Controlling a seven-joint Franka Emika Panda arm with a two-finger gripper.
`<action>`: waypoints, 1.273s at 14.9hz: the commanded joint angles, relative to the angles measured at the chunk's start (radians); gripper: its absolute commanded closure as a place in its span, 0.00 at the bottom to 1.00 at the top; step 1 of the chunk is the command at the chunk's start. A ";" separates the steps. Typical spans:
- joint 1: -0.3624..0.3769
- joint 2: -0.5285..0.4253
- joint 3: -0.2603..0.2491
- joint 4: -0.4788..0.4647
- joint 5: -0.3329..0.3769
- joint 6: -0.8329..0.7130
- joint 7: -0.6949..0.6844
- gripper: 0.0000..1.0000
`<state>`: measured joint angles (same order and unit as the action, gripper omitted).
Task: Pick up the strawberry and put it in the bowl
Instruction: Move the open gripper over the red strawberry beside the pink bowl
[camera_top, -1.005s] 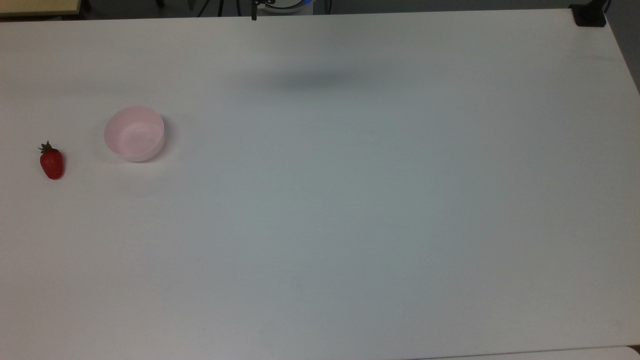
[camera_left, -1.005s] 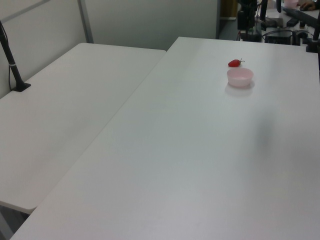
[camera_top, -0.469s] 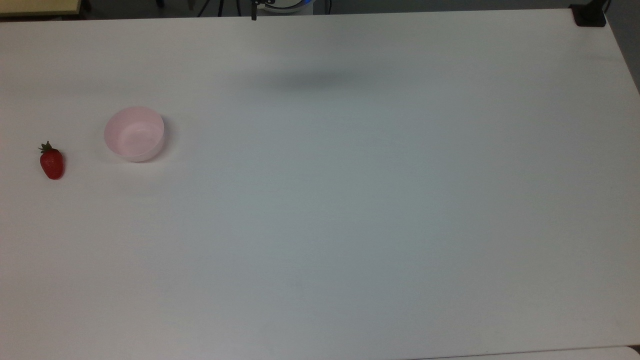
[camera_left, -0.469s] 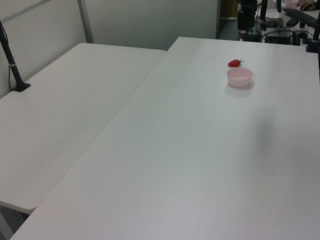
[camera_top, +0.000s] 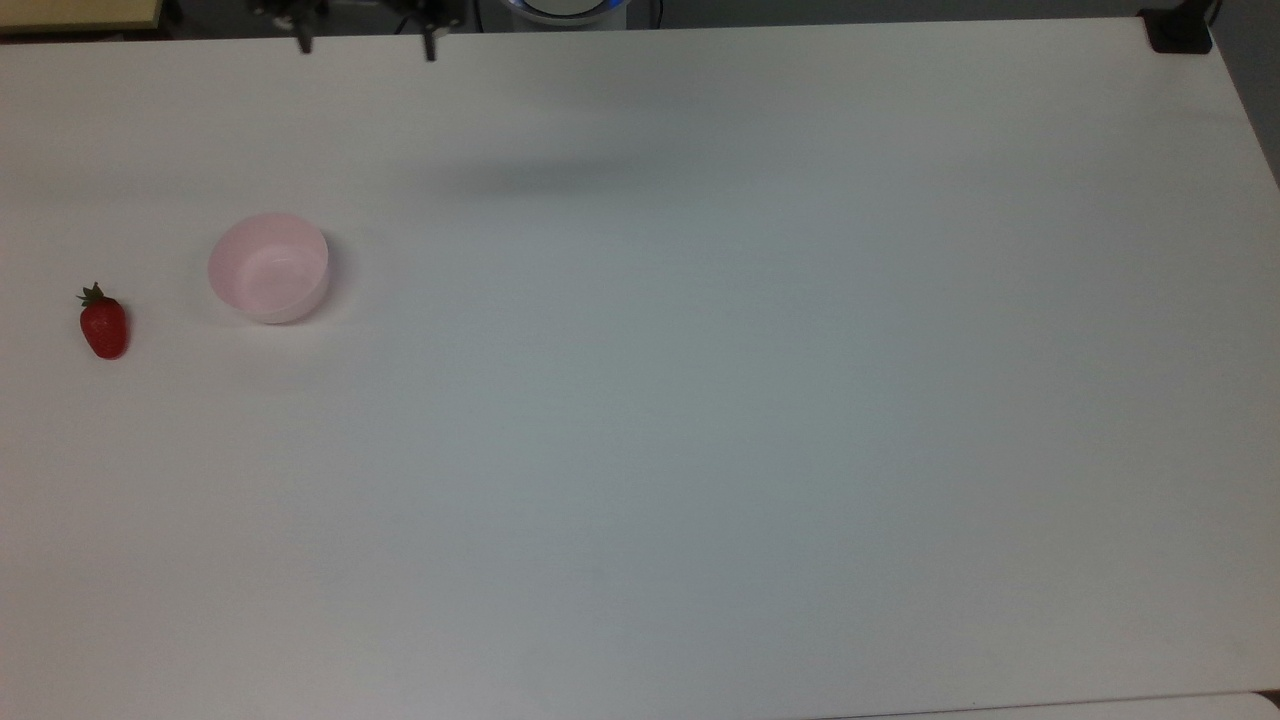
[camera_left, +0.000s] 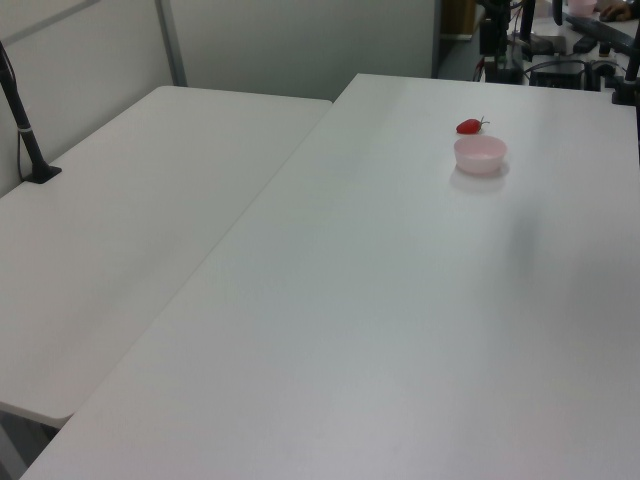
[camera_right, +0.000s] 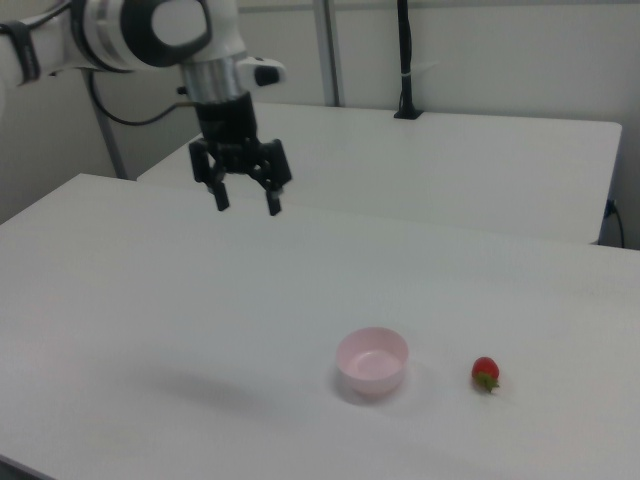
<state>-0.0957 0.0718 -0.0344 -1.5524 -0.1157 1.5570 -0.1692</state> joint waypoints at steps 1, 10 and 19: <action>-0.103 0.077 -0.001 0.017 0.030 0.095 -0.136 0.00; -0.311 0.319 -0.001 0.115 0.076 0.291 -0.320 0.00; -0.401 0.479 -0.001 0.118 0.076 0.569 -0.332 0.00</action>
<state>-0.4781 0.5009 -0.0380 -1.4559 -0.0593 2.0611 -0.4832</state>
